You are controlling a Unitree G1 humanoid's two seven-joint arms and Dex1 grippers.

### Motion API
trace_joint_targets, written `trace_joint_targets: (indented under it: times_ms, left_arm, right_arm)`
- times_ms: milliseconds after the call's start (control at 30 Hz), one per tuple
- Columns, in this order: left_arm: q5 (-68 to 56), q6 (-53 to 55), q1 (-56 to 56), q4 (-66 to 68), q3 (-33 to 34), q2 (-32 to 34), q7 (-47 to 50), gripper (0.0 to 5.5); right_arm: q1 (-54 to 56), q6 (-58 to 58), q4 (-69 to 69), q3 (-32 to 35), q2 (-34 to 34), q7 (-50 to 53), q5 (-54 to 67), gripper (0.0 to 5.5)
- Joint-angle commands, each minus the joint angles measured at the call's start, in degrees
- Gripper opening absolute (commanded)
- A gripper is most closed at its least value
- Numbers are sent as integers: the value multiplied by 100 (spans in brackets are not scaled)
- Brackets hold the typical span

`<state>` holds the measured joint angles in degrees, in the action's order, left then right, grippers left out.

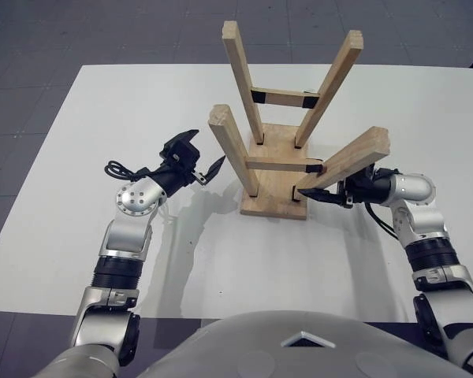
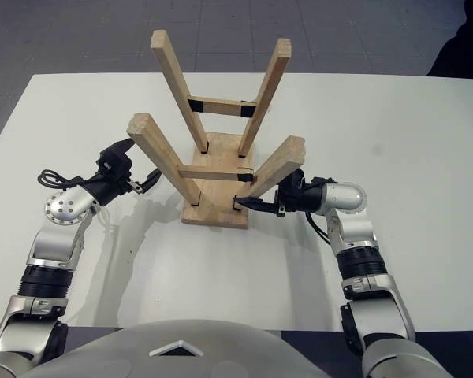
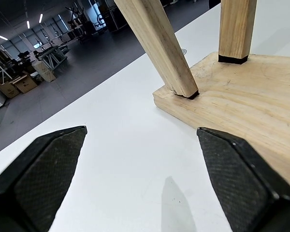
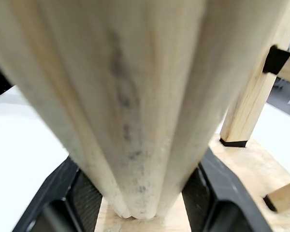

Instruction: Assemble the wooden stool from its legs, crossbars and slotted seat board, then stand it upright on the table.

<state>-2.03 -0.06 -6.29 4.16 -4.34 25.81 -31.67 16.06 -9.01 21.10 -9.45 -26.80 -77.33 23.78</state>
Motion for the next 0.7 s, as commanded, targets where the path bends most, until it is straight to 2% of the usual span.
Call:
trace_joint_targets:
  times_ms: [33,267,500,700]
  left_arm:
    - [55,41,-7,-3,6,4,26,423]
    - [38,500,-442,-712,350,280,128,423]
    - [-215,1267,-1079,-1820,547,571,-76,423]
    - [-528,2669,-2628,-2743,591,950,-248,423]
  right_arm:
    - [-321,439,143,-161,-270,-148,-297,204]
    - [-192,124,64,-239,-333,315,-799,203]
    - [-110,691,-56,-360,-519,409,-812,203]
    - [-91,1067,-288,-501,-719,454,-876,203]
